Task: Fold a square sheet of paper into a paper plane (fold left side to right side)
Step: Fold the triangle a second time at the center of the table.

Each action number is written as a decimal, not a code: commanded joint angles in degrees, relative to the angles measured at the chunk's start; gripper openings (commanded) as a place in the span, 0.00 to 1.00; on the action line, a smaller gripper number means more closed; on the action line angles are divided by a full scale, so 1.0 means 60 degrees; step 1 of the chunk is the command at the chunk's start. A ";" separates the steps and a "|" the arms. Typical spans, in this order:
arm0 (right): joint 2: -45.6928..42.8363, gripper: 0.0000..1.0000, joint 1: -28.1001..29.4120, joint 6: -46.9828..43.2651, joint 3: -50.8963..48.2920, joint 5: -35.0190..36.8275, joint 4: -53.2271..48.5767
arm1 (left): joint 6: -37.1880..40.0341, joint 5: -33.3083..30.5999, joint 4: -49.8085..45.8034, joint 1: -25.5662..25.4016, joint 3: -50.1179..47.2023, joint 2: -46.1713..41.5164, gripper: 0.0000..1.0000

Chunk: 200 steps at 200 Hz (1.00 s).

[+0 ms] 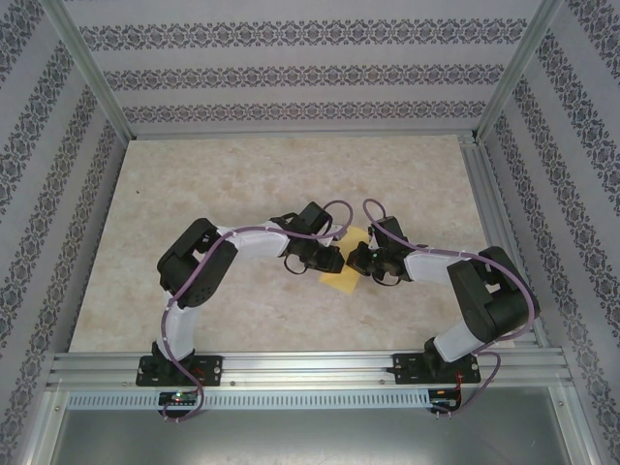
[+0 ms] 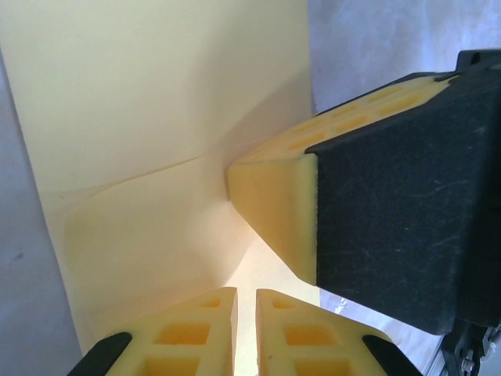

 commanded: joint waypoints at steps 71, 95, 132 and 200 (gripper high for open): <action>0.0171 0.01 -0.0071 -0.0250 -0.0222 0.0382 -0.0682 | 0.0495 -0.0139 -0.0340 -0.0118 -0.0522 0.0095 0.16; 0.0159 0.01 -0.0070 -0.0351 -0.0178 0.0495 -0.0903 | 0.0520 -0.0142 -0.0283 -0.0111 -0.0885 -0.0086 0.16; 0.0159 0.01 -0.0077 -0.0382 -0.0193 0.0523 -0.0962 | 0.0443 -0.0247 -0.0157 0.0114 -0.1707 -0.0481 0.16; 0.0129 0.01 -0.0073 -0.0397 -0.0205 0.0526 -0.0954 | 0.0321 -0.0466 -0.0015 0.0342 -0.2753 -0.1206 0.16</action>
